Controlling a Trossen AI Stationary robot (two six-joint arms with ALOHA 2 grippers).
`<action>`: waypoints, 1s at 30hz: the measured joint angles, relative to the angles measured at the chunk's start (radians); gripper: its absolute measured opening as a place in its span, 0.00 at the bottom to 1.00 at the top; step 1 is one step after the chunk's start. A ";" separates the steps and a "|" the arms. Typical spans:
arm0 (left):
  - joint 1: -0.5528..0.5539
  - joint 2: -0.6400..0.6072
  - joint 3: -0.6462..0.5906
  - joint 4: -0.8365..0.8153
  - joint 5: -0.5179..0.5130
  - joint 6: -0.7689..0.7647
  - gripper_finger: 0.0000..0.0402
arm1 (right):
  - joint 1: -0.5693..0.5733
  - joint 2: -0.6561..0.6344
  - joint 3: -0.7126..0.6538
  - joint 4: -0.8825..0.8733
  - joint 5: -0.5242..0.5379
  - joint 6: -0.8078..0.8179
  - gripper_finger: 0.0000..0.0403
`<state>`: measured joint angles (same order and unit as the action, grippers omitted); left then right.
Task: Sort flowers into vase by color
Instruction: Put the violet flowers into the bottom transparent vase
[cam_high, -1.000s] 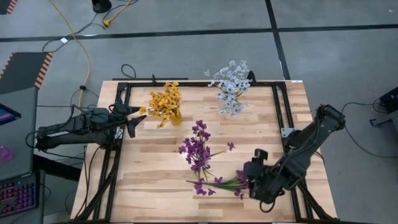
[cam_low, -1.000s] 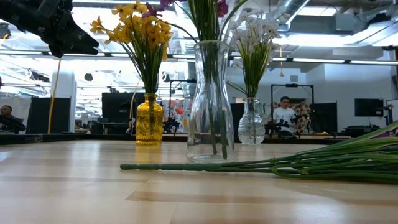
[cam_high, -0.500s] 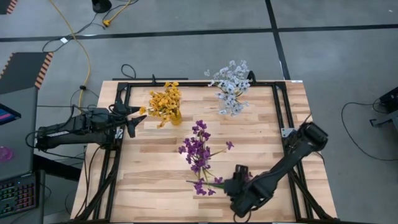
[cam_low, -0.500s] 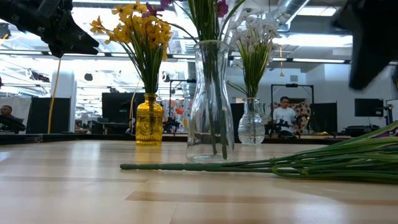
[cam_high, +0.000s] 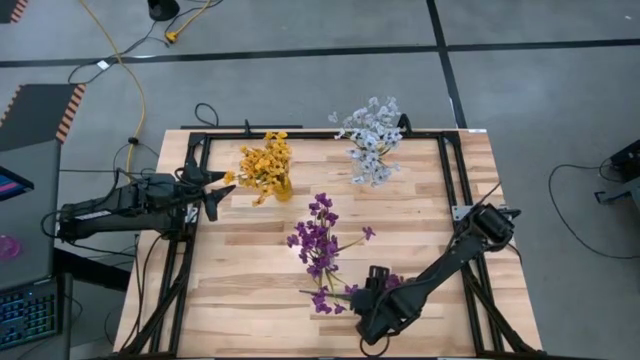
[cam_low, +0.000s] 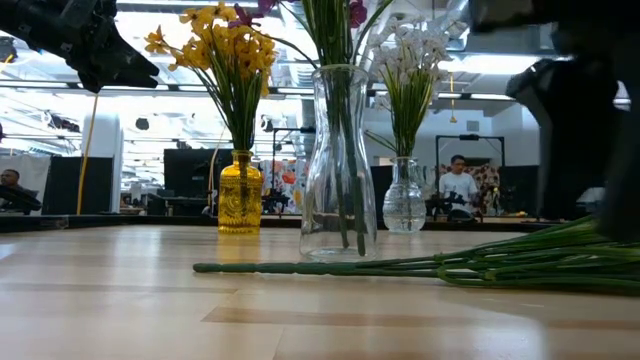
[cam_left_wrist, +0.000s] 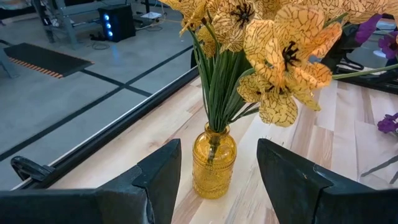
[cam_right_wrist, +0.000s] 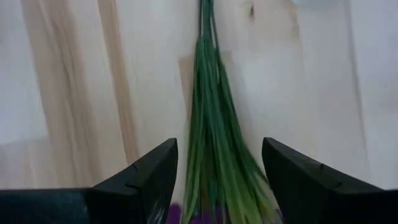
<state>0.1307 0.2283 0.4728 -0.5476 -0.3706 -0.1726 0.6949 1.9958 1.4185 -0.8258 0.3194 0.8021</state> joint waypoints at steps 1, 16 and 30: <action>0.000 0.000 0.000 0.000 0.000 0.000 0.49 | -0.004 0.004 0.000 -0.007 -0.007 0.000 0.65; 0.000 0.000 0.000 0.000 0.001 0.000 0.49 | -0.049 0.021 -0.047 -0.039 -0.150 0.030 0.55; -0.001 0.000 0.000 0.000 0.002 0.000 0.49 | -0.051 0.020 -0.037 -0.081 -0.200 0.001 0.18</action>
<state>0.1299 0.2283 0.4728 -0.5479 -0.3690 -0.1726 0.6436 2.0158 1.3811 -0.9071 0.1189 0.8029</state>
